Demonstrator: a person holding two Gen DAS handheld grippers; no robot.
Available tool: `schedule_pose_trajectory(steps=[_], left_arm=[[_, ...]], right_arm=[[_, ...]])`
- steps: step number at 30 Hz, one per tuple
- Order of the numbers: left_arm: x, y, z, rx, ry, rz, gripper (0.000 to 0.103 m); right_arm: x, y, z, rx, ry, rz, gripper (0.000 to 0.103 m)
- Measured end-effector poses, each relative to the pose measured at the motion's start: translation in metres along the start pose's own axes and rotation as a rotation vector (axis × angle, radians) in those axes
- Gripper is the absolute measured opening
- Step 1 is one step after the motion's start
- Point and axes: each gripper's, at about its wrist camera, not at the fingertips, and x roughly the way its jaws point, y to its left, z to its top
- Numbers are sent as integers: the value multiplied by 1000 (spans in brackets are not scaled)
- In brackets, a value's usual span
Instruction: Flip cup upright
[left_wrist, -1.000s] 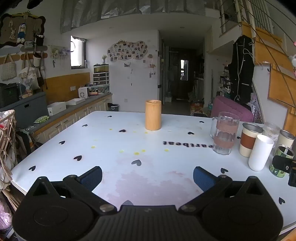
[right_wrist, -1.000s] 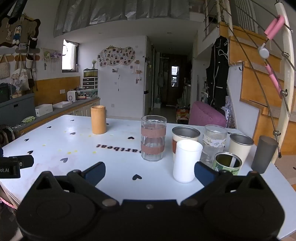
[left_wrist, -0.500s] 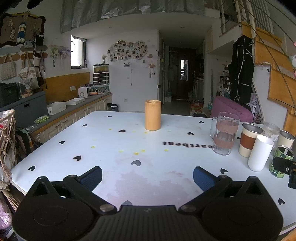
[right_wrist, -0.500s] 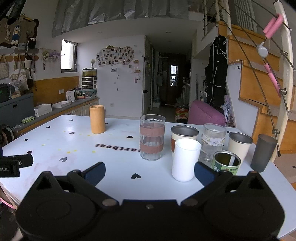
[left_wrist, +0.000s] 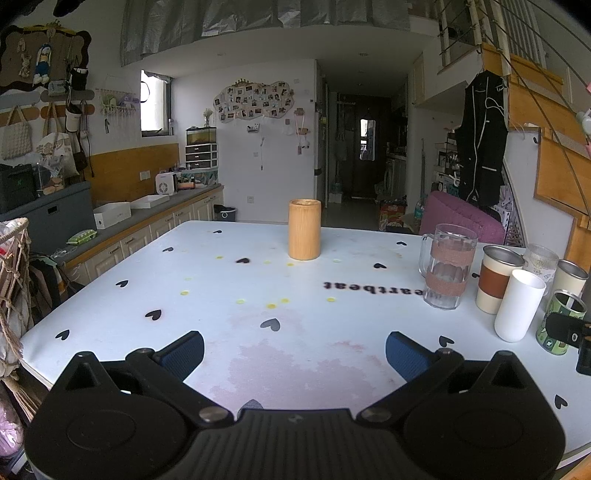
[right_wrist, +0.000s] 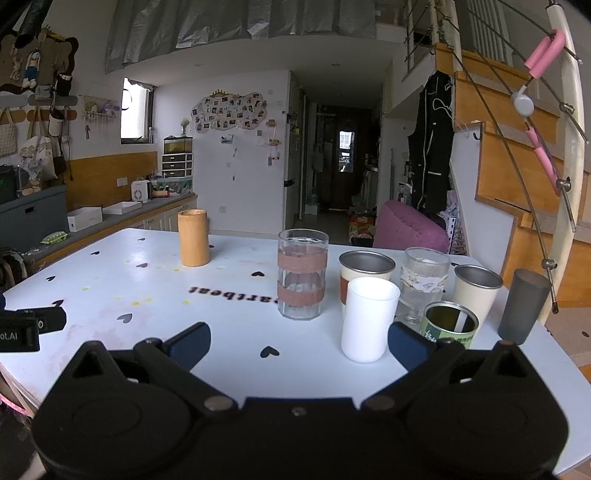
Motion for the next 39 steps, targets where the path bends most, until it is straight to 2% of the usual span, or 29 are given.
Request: schedule_pose_trajectory(steps=[39], left_arm=[[2, -5, 1, -2, 1, -2, 103]], right_arm=[[0, 0, 0, -1, -1, -1, 103]])
